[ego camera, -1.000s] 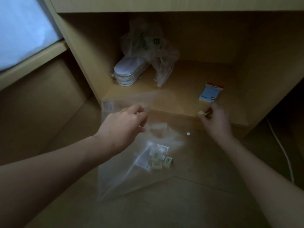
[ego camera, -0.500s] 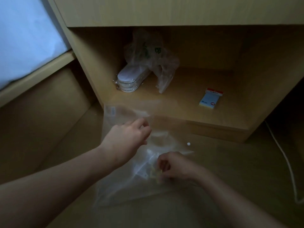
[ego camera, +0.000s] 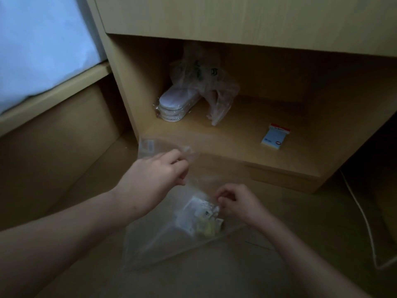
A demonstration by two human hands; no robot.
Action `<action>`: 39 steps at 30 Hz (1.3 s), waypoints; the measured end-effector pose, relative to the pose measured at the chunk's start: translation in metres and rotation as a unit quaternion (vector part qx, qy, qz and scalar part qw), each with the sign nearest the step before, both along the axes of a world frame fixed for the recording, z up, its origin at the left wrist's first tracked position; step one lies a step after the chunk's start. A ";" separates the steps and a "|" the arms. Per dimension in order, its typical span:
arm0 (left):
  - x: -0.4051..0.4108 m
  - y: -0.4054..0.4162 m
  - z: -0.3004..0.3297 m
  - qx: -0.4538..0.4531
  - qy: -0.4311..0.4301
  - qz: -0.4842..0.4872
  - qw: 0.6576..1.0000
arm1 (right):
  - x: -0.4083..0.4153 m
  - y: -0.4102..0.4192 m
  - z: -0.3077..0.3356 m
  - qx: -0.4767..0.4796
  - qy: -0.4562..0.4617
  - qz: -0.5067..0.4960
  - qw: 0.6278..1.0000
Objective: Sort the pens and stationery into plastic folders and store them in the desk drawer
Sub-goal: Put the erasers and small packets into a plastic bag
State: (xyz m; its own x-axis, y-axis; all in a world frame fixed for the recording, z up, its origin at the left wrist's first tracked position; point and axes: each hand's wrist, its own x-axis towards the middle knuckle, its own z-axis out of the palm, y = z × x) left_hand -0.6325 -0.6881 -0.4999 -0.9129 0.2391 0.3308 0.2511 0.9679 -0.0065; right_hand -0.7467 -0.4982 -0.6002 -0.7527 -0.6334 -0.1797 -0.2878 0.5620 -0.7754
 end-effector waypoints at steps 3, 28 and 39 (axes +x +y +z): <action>0.005 -0.014 0.010 0.016 0.012 -0.020 1.000 | 0.000 -0.006 0.013 -0.024 0.005 -0.029 0.999; 0.059 -0.066 0.257 0.115 0.062 0.035 0.991 | 0.047 -0.082 0.359 0.170 0.016 0.123 0.978; 0.054 -0.045 0.405 0.130 0.006 0.017 0.991 | 0.035 -0.023 0.519 0.140 -0.058 0.032 0.988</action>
State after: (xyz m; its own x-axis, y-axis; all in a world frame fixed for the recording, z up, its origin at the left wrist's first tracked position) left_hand -0.5789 -0.7329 -0.0947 -0.9141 0.1140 0.3891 0.2207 0.9449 0.2418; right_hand -0.7118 -0.5212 -0.0815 -0.6762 -0.5924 -0.4380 -0.2478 0.7427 -0.6220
